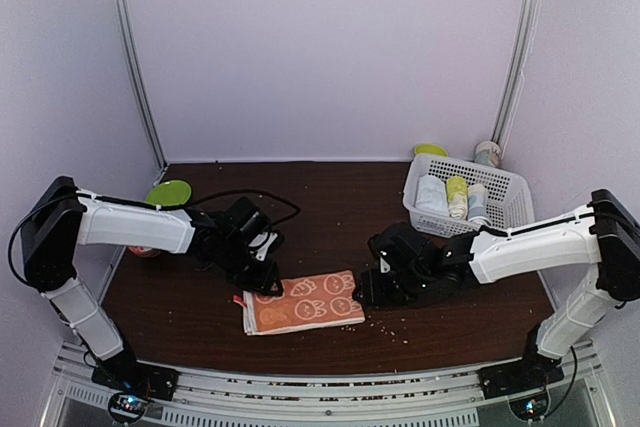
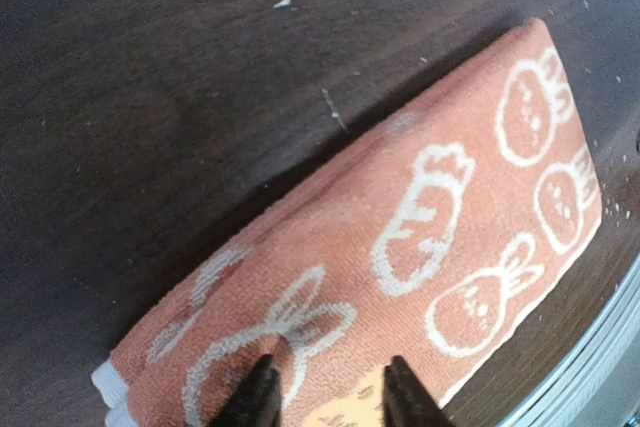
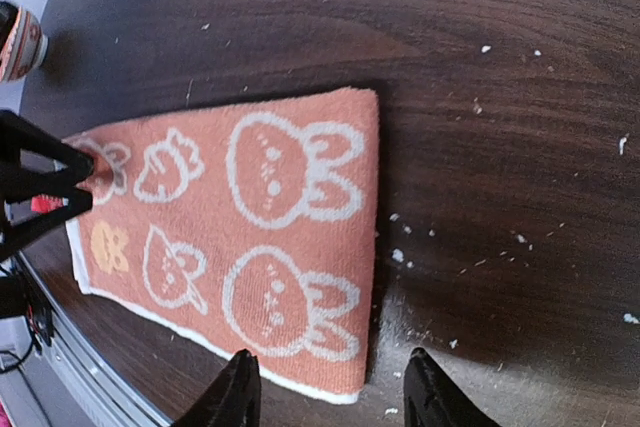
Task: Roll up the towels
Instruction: Smooth out the towel at the center of the board, then roll the towel at the center of the board.
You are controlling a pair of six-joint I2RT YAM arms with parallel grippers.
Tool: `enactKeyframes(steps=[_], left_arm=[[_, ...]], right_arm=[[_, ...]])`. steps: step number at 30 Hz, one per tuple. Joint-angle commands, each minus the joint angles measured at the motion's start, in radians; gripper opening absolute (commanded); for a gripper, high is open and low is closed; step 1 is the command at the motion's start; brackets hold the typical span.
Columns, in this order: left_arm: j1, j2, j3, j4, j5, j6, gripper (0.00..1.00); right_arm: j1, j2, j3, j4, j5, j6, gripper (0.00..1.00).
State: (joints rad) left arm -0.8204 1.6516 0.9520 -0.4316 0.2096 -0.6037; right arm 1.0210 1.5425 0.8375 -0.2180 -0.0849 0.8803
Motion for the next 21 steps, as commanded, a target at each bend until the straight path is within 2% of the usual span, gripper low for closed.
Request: enactKeyframes(steps=[1, 3, 5, 12, 21], left_arm=[[-0.030, -0.061, 0.031, -0.021, 0.010, 0.021, 0.47], [-0.043, -0.104, 0.038, -0.021, 0.011, 0.017, 0.55], [-0.049, -0.142, 0.037, -0.022, 0.002, 0.005, 0.58], [-0.051, -0.257, -0.057, -0.027, -0.082, -0.053, 0.57], [-0.051, -0.277, -0.147, -0.025, -0.120, -0.068, 0.54]], right_arm=[[-0.032, -0.008, -0.065, 0.152, -0.035, 0.042, 0.51], [-0.036, 0.002, -0.086, 0.201, -0.043, 0.060, 0.52], [-0.040, 0.016, -0.107, 0.247, -0.056, 0.078, 0.52], [-0.057, 0.068, -0.162, 0.386, -0.094, 0.126, 0.52], [-0.057, 0.128, -0.165, 0.429, -0.116, 0.152, 0.47]])
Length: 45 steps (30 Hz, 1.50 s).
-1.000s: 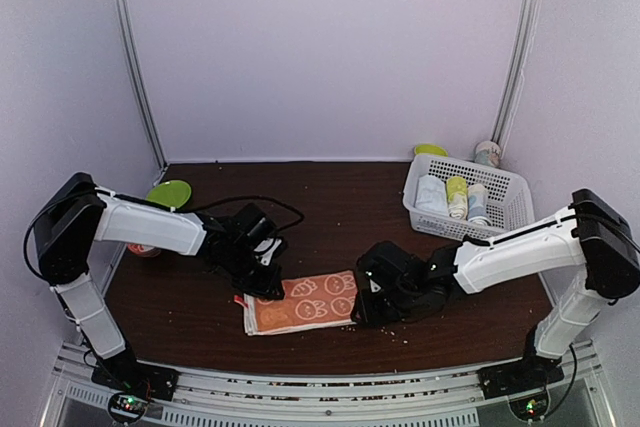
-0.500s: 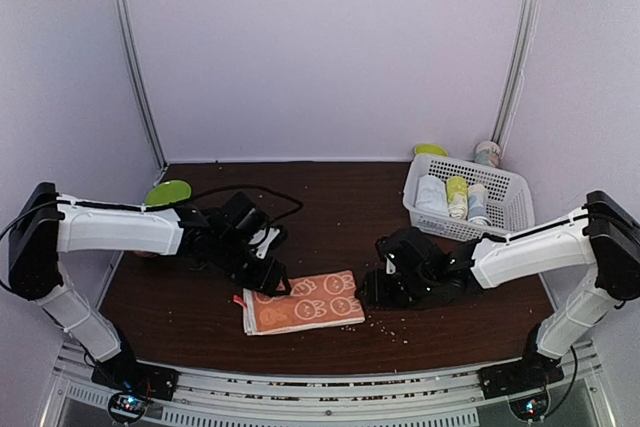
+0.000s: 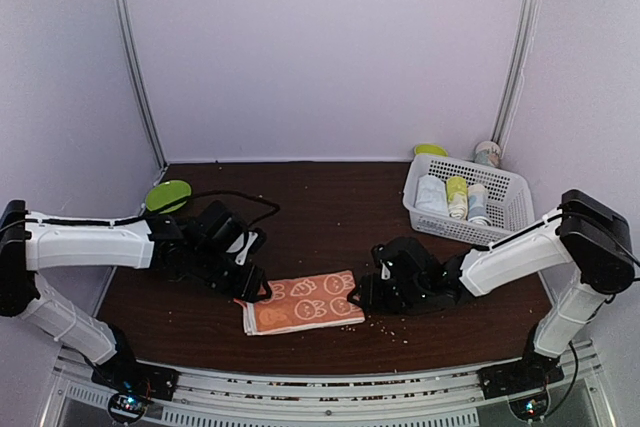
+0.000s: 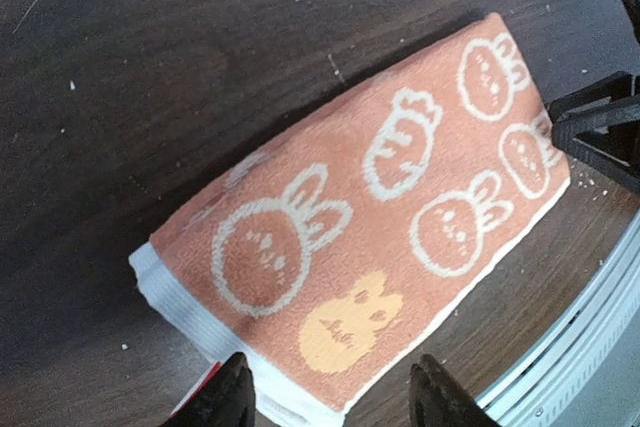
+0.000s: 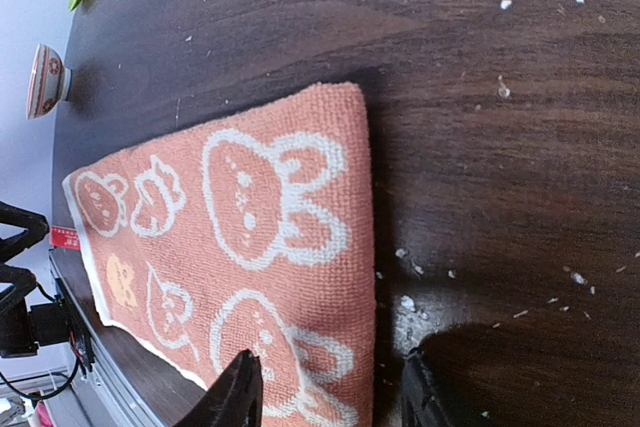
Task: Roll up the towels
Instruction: Roll the towel at the center of the board.
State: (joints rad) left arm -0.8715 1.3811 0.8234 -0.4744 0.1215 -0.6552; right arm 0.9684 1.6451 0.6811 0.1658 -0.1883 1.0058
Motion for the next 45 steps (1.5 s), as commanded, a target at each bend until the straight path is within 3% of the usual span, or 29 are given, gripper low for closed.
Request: enactKeyframes(steps=[1, 10, 19, 26, 32, 45], left_arm=[[0.000, -0.006, -0.022, 0.018, -0.035, -0.018, 0.54], [0.000, 0.011, -0.036, 0.030, -0.033, -0.020, 0.51], [-0.001, -0.004, -0.035, 0.031, -0.028, -0.030, 0.51], [-0.006, -0.006, 0.006, 0.031, -0.008, -0.031, 0.50], [-0.015, 0.031, 0.059, 0.059, 0.023, -0.029, 0.50], [-0.044, 0.244, 0.140, 0.142, 0.091, -0.025, 0.45]], right_arm=[[-0.005, 0.032, -0.013, 0.050, -0.014, 0.033, 0.46], [-0.007, 0.074, -0.037, 0.090, -0.030, 0.077, 0.28], [-0.035, -0.004, -0.065, 0.045, -0.012, 0.047, 0.00], [-0.054, -0.147, -0.001, -0.332, 0.103, -0.139, 0.00], [-0.048, -0.173, 0.134, -0.604, 0.209, -0.257, 0.00], [0.030, -0.077, 0.297, -0.668, 0.268, -0.264, 0.00]])
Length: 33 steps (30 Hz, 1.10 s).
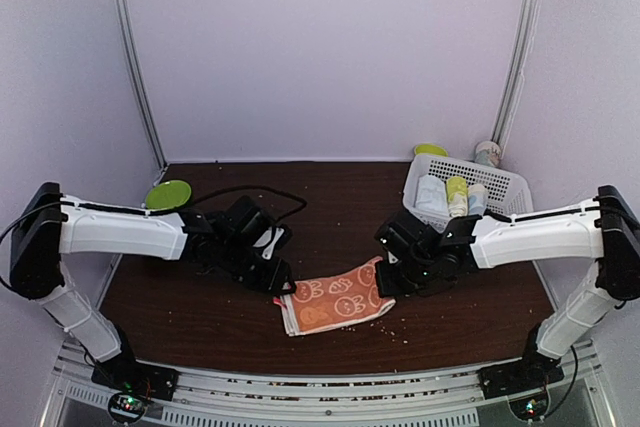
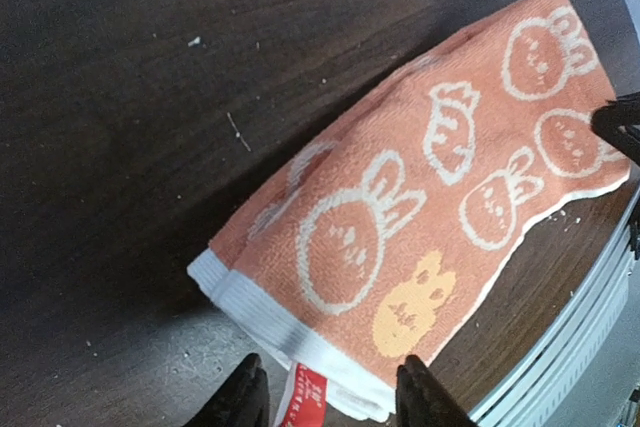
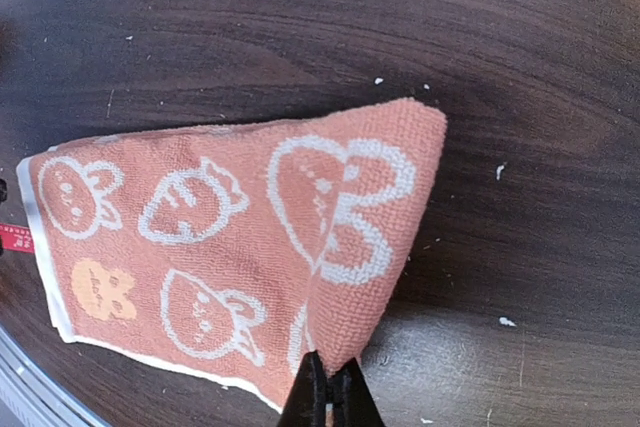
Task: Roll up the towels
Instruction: Roll the towel at the center of the board.
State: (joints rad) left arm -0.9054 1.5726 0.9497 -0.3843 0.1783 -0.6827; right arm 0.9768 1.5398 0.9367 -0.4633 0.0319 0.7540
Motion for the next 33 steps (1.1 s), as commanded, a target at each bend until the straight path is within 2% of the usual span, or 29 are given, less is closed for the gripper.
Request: enactKeyframes(steps=[1, 11, 25, 33], left_arm=[[-0.013, 0.066, 0.012, 0.060, 0.038, 0.000, 0.44], [-0.021, 0.139, -0.022, 0.103, 0.049, -0.016, 0.32], [-0.030, 0.161, -0.045, 0.127, 0.060, -0.024, 0.27], [-0.035, 0.162, -0.049, 0.130, 0.058, -0.028, 0.26]], right_arm=[[0.025, 0.033, 0.048, -0.041, 0.050, -0.011, 0.00], [0.053, 0.047, 0.086, -0.039, 0.051, -0.015, 0.00], [0.091, 0.122, 0.125, 0.058, -0.044, 0.000, 0.00], [0.100, 0.165, 0.082, 0.173, -0.139, 0.029, 0.00]])
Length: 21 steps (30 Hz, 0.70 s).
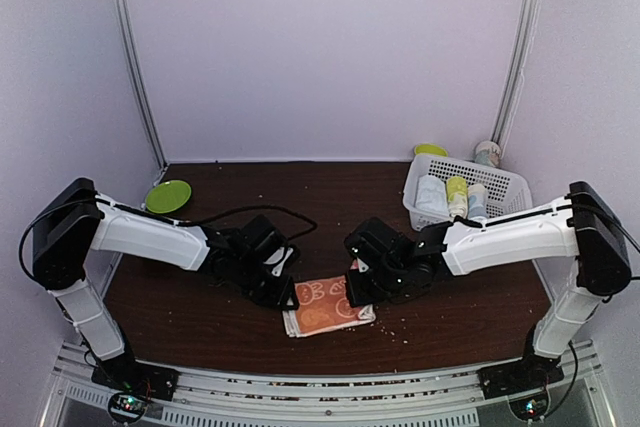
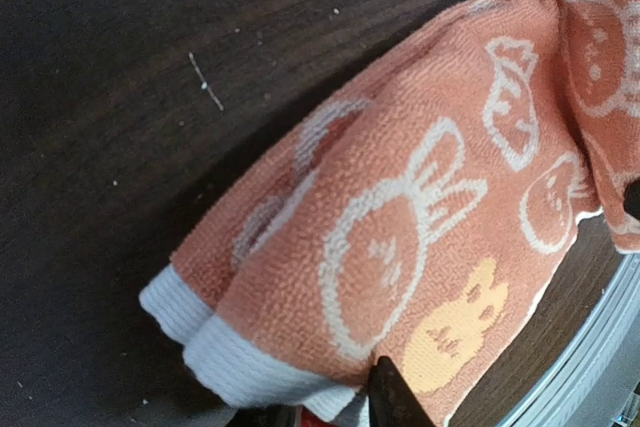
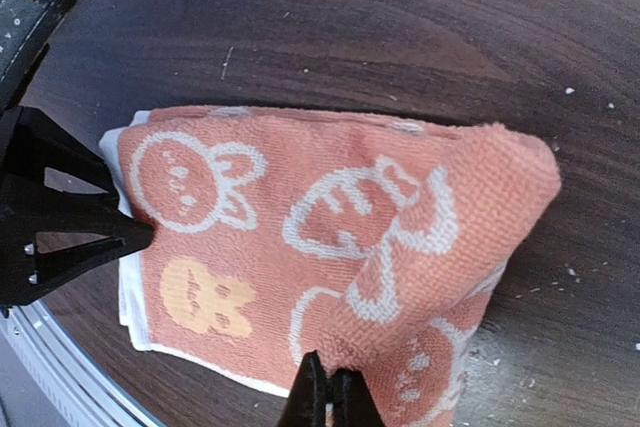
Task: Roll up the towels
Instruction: Roll the towel at the center of the board.
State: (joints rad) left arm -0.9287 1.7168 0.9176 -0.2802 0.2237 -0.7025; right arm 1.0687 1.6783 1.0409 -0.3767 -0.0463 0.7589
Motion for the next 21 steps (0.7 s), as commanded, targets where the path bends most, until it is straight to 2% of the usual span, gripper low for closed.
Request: enactKeyframes(steps=[1, 10, 15, 21], left_arm=[[-0.012, 0.018, -0.018, 0.027, 0.013, -0.010, 0.26], [-0.015, 0.009, -0.026, 0.026, 0.010, -0.013, 0.26], [-0.015, -0.021, -0.015, 0.000, 0.011, -0.008, 0.29], [-0.015, -0.101, 0.050, -0.092, 0.008, 0.030, 0.39]], right_arm=[[0.008, 0.031, -0.029, 0.104, -0.074, 0.031, 0.00], [0.008, 0.085, -0.075, 0.194, -0.125, 0.065, 0.00], [0.008, 0.080, -0.103, 0.219, -0.139, 0.073, 0.16], [0.008, 0.076, -0.122, 0.257, -0.153, 0.080, 0.27]])
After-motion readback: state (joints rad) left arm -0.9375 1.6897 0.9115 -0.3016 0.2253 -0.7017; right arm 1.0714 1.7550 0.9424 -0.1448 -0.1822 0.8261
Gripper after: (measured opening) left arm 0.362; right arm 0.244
